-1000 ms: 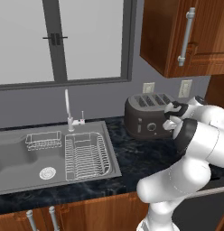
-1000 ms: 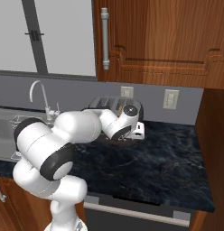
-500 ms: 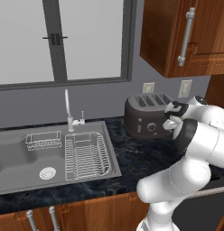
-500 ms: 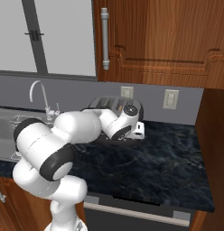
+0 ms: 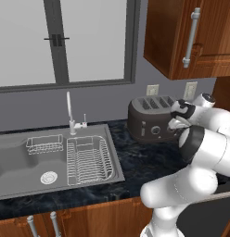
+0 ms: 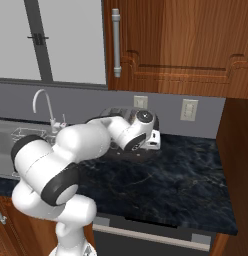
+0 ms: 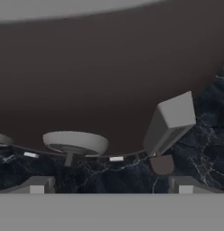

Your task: Start the toaster. Once the lever pops up, take the bread to the plate on the dining counter.

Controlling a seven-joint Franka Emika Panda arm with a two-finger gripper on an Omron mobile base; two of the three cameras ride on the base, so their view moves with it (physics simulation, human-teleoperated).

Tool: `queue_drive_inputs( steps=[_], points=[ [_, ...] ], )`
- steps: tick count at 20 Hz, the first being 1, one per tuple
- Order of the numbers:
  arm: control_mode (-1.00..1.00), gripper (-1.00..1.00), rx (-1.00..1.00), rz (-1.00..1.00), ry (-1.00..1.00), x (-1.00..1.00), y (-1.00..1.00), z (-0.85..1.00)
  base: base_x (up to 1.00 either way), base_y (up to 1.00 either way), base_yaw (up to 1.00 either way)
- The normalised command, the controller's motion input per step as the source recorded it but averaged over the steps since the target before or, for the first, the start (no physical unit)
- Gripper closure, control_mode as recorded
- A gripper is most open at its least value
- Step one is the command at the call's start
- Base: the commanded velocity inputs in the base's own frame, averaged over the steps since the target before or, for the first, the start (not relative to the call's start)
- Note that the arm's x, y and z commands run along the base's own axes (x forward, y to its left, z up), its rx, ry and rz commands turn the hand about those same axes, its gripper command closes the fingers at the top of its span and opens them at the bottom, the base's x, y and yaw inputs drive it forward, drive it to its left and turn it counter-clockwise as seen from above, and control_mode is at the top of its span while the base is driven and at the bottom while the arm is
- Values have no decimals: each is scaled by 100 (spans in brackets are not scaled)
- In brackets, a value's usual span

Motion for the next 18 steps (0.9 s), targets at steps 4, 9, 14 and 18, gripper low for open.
queue_drive_inputs(
  steps=[4,9,14,18],
  points=[
    [-100,-100,0,0,0,0,0,28,0,0,0],
    [-100,-100,0,0,0,0,0,28,0,0,0],
    [-100,-100,0,0,0,-9,0,21,0,0,0],
    [-100,-100,0,0,0,-22,0,23,0,0,0]
  ],
)
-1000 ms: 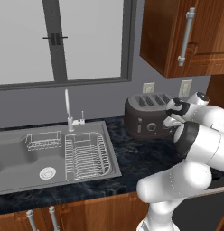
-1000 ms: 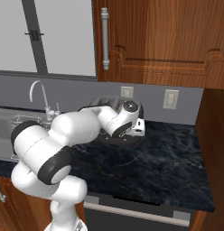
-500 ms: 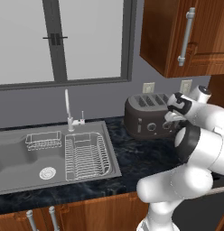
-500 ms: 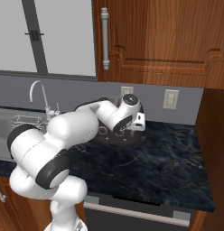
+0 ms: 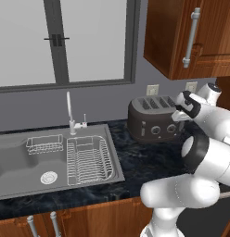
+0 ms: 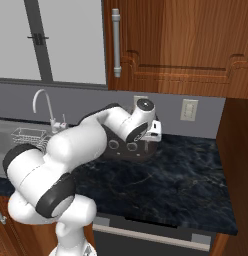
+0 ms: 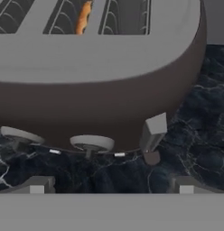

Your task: Start the toaster. Once the lever pops up, take the bread to the plate on the dining counter.

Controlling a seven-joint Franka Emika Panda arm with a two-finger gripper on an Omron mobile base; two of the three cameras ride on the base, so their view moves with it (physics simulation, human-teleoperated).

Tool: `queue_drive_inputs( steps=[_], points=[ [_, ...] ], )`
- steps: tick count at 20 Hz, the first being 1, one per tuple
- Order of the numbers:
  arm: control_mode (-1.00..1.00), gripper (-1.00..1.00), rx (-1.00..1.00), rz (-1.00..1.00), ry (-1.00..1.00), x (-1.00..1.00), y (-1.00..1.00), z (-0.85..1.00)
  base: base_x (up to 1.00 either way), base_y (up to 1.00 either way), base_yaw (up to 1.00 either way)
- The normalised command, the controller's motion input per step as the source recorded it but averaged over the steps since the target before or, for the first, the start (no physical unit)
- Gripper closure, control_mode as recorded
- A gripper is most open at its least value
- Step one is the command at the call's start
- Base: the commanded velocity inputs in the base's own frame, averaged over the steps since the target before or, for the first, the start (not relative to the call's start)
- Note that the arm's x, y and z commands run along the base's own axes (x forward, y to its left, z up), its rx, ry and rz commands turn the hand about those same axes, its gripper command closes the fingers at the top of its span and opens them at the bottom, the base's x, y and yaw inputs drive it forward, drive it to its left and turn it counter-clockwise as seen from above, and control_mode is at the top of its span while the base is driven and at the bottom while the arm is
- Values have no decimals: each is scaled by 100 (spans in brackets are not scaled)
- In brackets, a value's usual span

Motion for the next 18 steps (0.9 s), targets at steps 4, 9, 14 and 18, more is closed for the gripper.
queue_drive_inputs(
  steps=[4,9,14,18],
  points=[
    [-100,-100,0,0,-1,-21,0,26,0,0,0],
    [-100,-100,0,0,-3,-24,0,23,0,0,0],
    [-100,-100,0,0,-3,-16,0,23,0,0,0],
    [-100,-100,0,0,-5,-19,0,22,0,0,0]
  ],
)
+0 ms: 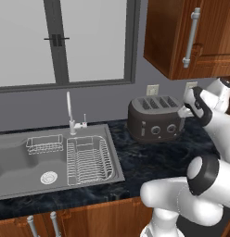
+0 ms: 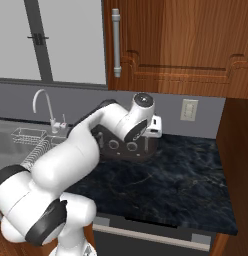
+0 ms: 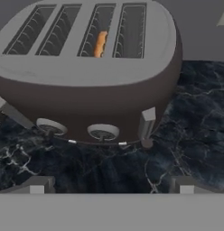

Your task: Start the toaster. Once the lever pops up, take the bread to the plate on the dining counter.

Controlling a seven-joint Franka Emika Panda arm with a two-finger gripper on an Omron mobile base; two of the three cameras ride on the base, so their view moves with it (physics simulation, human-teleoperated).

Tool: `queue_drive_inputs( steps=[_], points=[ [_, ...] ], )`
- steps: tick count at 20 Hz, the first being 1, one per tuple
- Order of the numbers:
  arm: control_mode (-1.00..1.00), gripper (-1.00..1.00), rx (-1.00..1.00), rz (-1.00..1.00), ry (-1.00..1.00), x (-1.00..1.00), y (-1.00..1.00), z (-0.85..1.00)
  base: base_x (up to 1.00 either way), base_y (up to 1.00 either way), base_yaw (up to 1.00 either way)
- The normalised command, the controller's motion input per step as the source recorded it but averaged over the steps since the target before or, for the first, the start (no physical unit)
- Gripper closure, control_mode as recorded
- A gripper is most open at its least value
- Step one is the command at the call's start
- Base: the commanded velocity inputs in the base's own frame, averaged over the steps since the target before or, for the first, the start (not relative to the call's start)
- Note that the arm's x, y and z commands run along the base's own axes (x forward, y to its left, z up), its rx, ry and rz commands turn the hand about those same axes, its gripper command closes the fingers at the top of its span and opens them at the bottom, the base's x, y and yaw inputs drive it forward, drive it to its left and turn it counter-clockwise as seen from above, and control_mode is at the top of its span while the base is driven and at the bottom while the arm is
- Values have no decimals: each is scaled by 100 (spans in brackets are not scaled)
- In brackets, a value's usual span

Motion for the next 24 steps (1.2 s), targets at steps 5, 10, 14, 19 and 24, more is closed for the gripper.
queue_drive_inputs(
  steps=[5,10,14,19,24],
  points=[
    [-100,-100,0,0,-6,-15,0,6,0,0,0],
    [-100,-100,0,0,-13,-24,0,0,0,0,0],
    [-100,-100,0,-1,-17,-22,0,2,0,0,0],
    [-100,-100,0,-1,-18,-21,0,3,0,0,0],
    [-100,-100,0,-4,-15,-6,0,18,0,0,0]
  ],
)
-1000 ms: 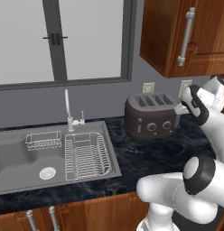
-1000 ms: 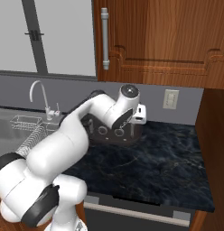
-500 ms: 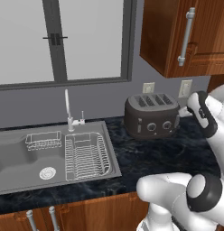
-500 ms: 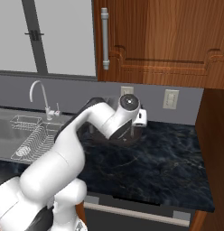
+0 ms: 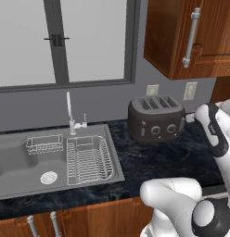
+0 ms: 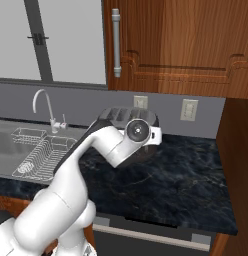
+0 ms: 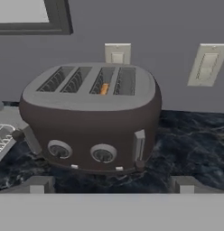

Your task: Start the toaster. Once the lever pops up, take the bread to the plate on the dining counter.

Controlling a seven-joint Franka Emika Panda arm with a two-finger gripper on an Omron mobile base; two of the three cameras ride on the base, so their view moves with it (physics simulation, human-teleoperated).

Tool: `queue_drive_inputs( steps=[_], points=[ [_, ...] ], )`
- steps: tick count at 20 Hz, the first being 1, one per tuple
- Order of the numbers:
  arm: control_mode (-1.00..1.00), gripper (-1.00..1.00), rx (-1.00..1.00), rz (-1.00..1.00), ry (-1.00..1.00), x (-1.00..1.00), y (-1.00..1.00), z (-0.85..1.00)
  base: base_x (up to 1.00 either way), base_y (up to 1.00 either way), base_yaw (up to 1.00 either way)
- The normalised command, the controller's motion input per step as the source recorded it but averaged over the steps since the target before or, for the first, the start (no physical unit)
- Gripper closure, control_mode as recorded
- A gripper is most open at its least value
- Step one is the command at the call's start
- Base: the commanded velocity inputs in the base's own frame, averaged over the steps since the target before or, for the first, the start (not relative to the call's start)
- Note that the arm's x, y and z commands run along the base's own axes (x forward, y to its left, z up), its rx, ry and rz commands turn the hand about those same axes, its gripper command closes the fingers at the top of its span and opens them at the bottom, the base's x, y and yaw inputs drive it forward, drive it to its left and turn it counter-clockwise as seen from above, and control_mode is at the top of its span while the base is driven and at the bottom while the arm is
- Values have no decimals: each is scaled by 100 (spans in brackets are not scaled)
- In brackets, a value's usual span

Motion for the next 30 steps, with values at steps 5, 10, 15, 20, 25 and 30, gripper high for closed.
queue_drive_inputs(
  steps=[5,10,15,20,25,30],
  points=[
    [-100,-100,0,-8,-9,0,2,26,0,0,0],
    [-100,-100,0,-7,-5,-2,14,20,0,0,0],
    [-100,-100,0,-2,-6,0,20,20,0,0,0],
    [-100,-100,0,0,-5,0,21,8,0,0,0],
    [-100,-100,0,0,-4,2,9,0,0,0,0],
    [-100,-100,0,0,0,0,7,0,0,0,0]
  ],
)
